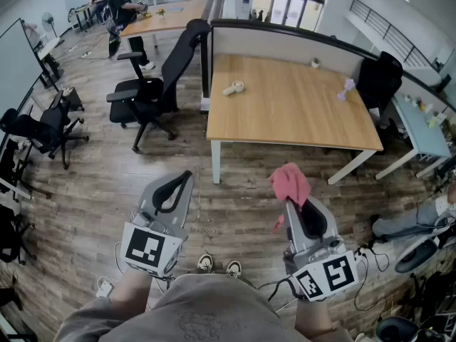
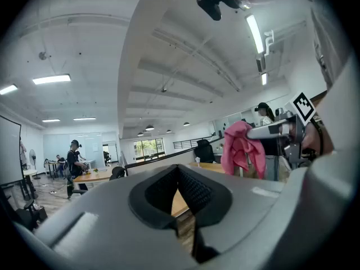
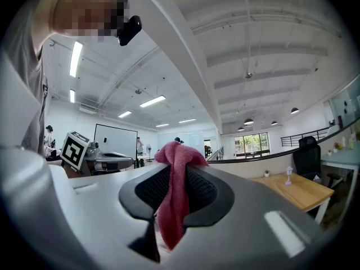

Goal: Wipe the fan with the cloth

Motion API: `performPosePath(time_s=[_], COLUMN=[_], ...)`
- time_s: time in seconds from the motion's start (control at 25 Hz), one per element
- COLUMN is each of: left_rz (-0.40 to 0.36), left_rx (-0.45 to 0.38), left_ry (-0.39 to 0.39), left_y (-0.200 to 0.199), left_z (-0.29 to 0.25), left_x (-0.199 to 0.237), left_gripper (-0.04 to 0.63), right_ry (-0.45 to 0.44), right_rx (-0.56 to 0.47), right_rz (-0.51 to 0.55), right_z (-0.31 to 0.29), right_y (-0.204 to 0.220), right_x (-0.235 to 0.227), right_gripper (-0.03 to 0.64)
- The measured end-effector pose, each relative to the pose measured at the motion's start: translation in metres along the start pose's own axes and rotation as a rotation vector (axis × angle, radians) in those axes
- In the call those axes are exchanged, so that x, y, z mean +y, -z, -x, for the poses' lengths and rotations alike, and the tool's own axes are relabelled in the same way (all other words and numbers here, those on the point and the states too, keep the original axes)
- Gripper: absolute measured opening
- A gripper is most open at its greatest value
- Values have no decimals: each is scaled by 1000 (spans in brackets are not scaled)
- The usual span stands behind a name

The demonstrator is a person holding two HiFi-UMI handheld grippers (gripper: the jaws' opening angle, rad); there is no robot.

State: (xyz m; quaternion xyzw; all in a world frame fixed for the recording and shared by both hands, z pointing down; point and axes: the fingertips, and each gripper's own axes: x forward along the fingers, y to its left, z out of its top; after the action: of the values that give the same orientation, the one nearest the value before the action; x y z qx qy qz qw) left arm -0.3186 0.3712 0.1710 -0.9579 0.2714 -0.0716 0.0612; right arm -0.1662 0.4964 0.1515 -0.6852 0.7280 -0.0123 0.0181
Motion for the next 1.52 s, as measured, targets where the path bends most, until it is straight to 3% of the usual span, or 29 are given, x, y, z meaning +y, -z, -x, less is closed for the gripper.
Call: performPosePath(time_s=[0.24,0.6,0.88,0.92,0.96,1.0,1.12,1.52], left_rz=[21,-16,44,41,27,10,-7,21], left_rx=[-3,-53,-73,-64,-50,-35,-26,7], left_ry=[20,4,-19,-33,-49,-67,-93,-73], left_y=[2,-5,-4,-2,1,4,8,20], left_z=[-13,-26,-31,-33,-35,-37,-43,-84], left_x=[-16,-38,-64,-64,-64,-63,-61,-54], left_gripper=[2,2,6,86,210,247,253,255], right_ry=[-2,-25,-44,-48,-53,-56,-62,-38], right_rx=[15,38,53,56,59,61,65,81], right_rz=[-5,-5,-10,-15,-18,-20,-25,-47], right_z=[3,15,31,33,34,34,35,14], right_y=[7,19,32,34,35,37,41,54], right_x=[-11,-36,-57,-58,-59,-60,-65,-99], right_gripper=[83,83,83,83,83,83,83,83])
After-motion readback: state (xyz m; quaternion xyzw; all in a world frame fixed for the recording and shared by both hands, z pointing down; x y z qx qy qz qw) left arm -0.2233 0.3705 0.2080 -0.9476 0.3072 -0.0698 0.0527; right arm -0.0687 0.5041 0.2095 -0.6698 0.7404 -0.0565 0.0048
